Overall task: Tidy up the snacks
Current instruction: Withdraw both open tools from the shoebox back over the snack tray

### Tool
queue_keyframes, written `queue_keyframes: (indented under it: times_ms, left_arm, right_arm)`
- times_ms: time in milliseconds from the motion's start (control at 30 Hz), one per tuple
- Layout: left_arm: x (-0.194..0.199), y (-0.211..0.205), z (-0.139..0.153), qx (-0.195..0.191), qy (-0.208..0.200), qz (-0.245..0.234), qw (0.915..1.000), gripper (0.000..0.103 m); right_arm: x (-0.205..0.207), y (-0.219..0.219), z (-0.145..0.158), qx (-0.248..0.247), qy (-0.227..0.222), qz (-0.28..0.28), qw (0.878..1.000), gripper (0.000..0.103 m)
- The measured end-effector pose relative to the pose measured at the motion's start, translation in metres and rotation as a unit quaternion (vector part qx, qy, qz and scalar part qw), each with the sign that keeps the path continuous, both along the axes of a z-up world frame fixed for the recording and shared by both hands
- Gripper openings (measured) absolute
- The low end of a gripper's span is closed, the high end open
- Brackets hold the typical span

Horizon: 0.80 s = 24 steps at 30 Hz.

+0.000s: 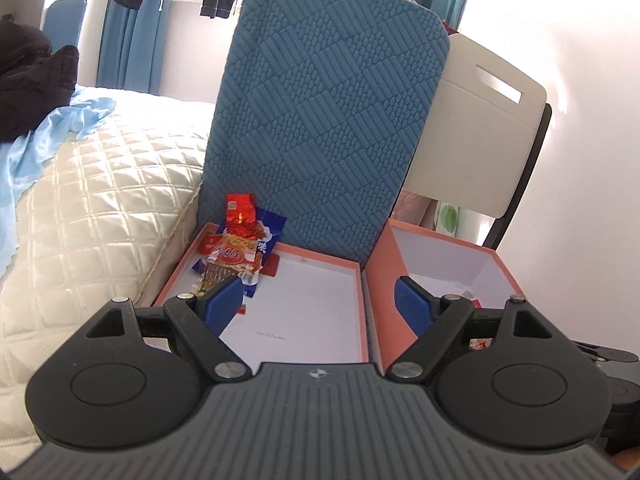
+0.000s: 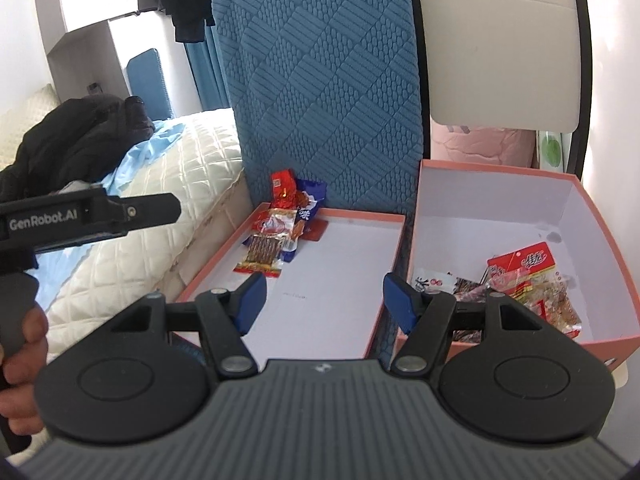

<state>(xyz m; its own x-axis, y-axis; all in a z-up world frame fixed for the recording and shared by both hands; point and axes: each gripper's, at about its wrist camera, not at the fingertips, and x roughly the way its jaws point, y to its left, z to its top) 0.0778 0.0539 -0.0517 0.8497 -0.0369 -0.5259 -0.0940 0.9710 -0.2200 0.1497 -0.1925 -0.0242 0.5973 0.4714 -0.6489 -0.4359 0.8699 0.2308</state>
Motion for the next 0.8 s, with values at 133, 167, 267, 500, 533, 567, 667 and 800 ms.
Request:
queue_keyframes:
  times_ms: [133, 167, 267, 500, 533, 567, 667, 800]
  left_arm:
    - [-0.005, 0.01, -0.008, 0.002, 0.009, 0.011, 0.9999, 0.086]
    - [-0.005, 0.012, -0.01, 0.001, 0.012, 0.015, 0.9998, 0.086]
    - [-0.006, 0.02, -0.015, -0.003, 0.014, 0.026, 0.9996, 0.086]
    - [-0.001, 0.032, -0.024, -0.006, 0.016, 0.036, 0.9992, 0.086]
    - [0.001, 0.034, -0.025, -0.006, 0.017, 0.037, 0.9991, 0.086]
    - [0.004, 0.037, -0.026, -0.006, 0.017, 0.04, 0.999, 0.086]
    - [0.012, 0.046, -0.031, -0.013, 0.022, 0.048, 0.9985, 0.086]
    - [0.024, 0.056, -0.04, -0.018, 0.026, 0.053, 0.9981, 0.086]
  right_arm:
    - [-0.004, 0.005, -0.006, -0.004, 0.004, 0.005, 1.0, 0.067]
    - [-0.004, 0.007, -0.007, -0.004, 0.006, 0.005, 1.0, 0.067]
    - [-0.003, 0.012, -0.01, -0.004, 0.014, 0.009, 1.0, 0.067]
    - [0.008, 0.03, -0.015, -0.008, 0.021, 0.017, 1.0, 0.067]
    - [0.011, 0.032, -0.016, -0.007, 0.023, 0.017, 1.0, 0.067]
    - [0.013, 0.035, -0.017, -0.007, 0.024, 0.018, 1.0, 0.067]
    - [0.021, 0.042, -0.018, -0.006, 0.022, 0.018, 1.0, 0.067]
    - [0.032, 0.049, -0.024, -0.006, 0.028, 0.018, 0.999, 0.067]
